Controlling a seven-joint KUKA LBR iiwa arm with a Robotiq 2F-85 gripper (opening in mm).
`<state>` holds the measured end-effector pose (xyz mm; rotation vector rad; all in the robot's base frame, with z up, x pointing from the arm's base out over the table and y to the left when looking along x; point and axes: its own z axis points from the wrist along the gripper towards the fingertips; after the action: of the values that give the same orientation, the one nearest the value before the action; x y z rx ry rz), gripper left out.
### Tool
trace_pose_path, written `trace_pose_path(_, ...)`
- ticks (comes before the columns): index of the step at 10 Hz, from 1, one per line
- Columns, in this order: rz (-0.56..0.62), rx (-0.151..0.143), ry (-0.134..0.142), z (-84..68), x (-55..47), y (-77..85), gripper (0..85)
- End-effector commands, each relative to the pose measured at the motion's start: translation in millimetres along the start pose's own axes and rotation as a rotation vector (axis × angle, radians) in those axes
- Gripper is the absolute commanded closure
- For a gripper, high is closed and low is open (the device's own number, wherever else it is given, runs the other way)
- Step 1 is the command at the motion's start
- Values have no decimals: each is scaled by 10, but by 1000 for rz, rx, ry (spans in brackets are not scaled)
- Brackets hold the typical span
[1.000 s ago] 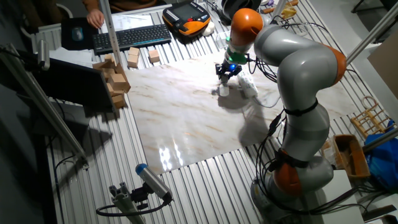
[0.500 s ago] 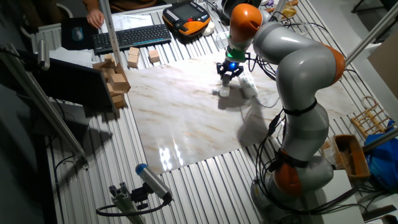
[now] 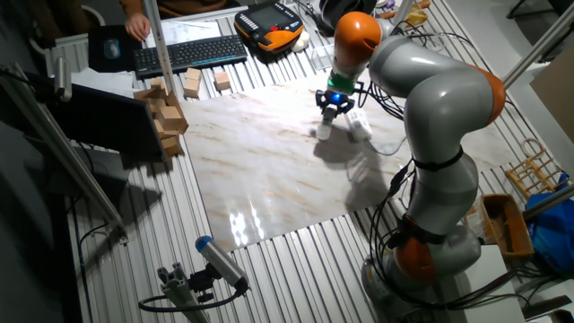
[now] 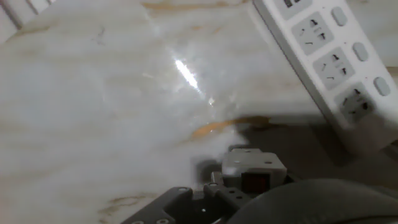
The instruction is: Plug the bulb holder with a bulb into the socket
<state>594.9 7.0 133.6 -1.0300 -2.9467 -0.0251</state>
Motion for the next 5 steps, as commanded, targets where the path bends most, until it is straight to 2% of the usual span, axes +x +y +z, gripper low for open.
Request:
trace_pose_path(1, 540, -9, -1, -7, -16, -11, 850)
trace_pose_path(3, 626, -8, 52, -47, -96, -96, 850)
trace_pose_path(4, 637, -2, 58, -57, -121, -127, 850)
trace_pose_path(5, 652, 2, 46, -58, -121, -128, 850)
